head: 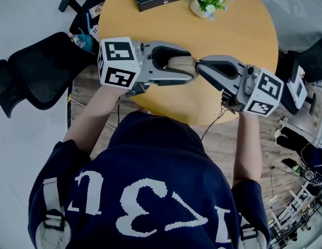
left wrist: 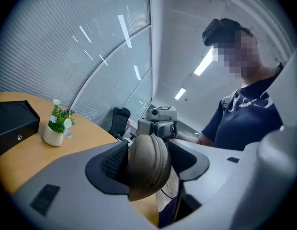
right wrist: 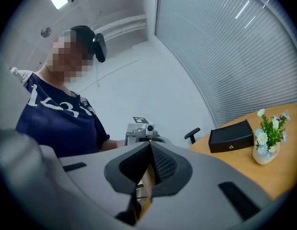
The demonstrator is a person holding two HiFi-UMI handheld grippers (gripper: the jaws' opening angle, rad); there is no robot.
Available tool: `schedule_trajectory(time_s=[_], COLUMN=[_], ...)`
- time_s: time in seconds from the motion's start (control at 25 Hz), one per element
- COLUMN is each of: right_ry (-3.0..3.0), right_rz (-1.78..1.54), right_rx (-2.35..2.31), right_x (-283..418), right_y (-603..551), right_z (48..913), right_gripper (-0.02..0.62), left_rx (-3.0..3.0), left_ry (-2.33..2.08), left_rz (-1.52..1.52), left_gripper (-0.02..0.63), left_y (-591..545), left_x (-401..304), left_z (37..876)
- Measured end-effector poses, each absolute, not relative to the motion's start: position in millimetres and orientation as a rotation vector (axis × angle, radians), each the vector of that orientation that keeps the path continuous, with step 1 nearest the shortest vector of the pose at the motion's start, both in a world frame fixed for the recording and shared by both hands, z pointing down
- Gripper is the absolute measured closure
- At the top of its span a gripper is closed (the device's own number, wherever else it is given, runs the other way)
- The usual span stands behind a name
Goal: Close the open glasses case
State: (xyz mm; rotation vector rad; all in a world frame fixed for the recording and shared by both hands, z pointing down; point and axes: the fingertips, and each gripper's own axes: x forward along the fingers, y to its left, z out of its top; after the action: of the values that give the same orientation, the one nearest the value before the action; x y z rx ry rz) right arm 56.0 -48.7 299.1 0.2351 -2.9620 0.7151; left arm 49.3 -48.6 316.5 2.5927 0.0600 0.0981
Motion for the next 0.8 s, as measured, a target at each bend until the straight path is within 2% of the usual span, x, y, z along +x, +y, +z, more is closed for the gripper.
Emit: schedule_trajectory(time_s=[0.24,0.44,0.6,0.8], right_ry=[-2.944,-3.099,-3.193,-3.271], right_rz=[0.661,0.867,1.037,1.164], right_rx=[0.274,0.252,0.157,0.005], right_x=[57,58,60,65], right_y=[-44,-46,-44,-42], right_z=[300,275,257,240], right_gripper=[0.572,0.572,0.572,0.572], left_rx=[2.59,2.763,2.795,2.776], left_ry=[0.07,0.001,-0.061,0.097], left_rz=[0.13,-0.139,-0.269,-0.138], left_gripper=[0.342,0.336,0.304,0.272], left_y=[-43,-45,-48,-34], left_x=[51,43,35,43], left_z=[318,287,278,291])
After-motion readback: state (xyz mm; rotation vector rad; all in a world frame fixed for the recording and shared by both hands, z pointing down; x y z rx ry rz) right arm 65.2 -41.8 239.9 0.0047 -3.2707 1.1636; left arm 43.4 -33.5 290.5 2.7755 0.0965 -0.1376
